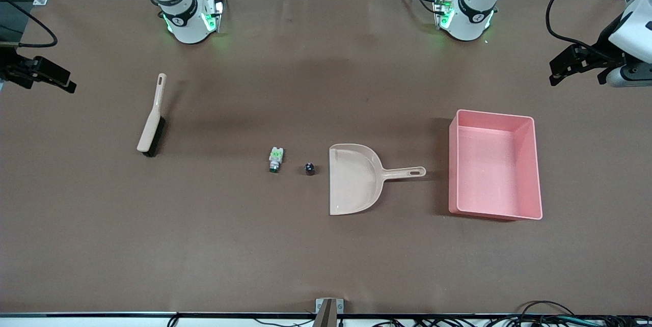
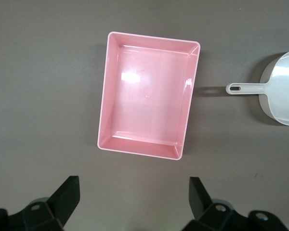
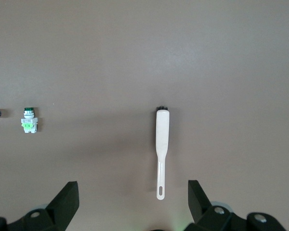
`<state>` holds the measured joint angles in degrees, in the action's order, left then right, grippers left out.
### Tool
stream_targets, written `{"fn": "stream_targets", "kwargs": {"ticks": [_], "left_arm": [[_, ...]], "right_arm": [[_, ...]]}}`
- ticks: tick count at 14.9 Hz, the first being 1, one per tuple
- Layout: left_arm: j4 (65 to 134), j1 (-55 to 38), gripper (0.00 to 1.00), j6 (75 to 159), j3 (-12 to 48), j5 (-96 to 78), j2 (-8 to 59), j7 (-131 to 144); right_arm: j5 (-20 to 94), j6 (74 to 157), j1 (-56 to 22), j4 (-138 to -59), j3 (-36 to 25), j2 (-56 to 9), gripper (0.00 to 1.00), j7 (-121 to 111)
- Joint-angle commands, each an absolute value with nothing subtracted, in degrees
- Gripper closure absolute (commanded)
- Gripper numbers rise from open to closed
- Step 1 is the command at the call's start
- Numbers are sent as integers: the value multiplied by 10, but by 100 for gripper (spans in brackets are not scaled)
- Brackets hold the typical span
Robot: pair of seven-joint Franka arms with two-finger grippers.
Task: Clean e-waste and dump in bin
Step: 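Reach the left gripper to the dustpan handle while the right gripper reaches the brush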
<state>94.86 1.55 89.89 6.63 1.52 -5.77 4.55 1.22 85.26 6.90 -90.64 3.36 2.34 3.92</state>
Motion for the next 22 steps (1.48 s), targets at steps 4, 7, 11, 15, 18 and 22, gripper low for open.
{"fn": "stream_targets", "kwargs": {"ticks": [4, 7, 11, 15, 18, 22], "left_arm": [[933, 10, 0, 889, 75, 25, -52, 39], [933, -14, 0, 914, 89, 24, -17, 39], [933, -50, 0, 985, 133, 28, 51, 39], [932, -115, 0, 1041, 149, 101, 125, 38], [900, -139, 0, 1064, 149, 111, 183, 35], [849, -176, 0, 1070, 149, 123, 264, -34]], "right_arm": [[21, 853, 77, -913, 38, 28, 0, 45], [23, 853, 77, -916, 38, 29, 0, 46], [34, 853, 87, -933, 38, 33, 0, 45], [36, 909, 87, -1065, 38, 108, 0, 44], [36, 990, 91, -1176, 38, 139, 0, 44], [36, 1098, 93, -1315, 33, 172, 0, 44]]}}
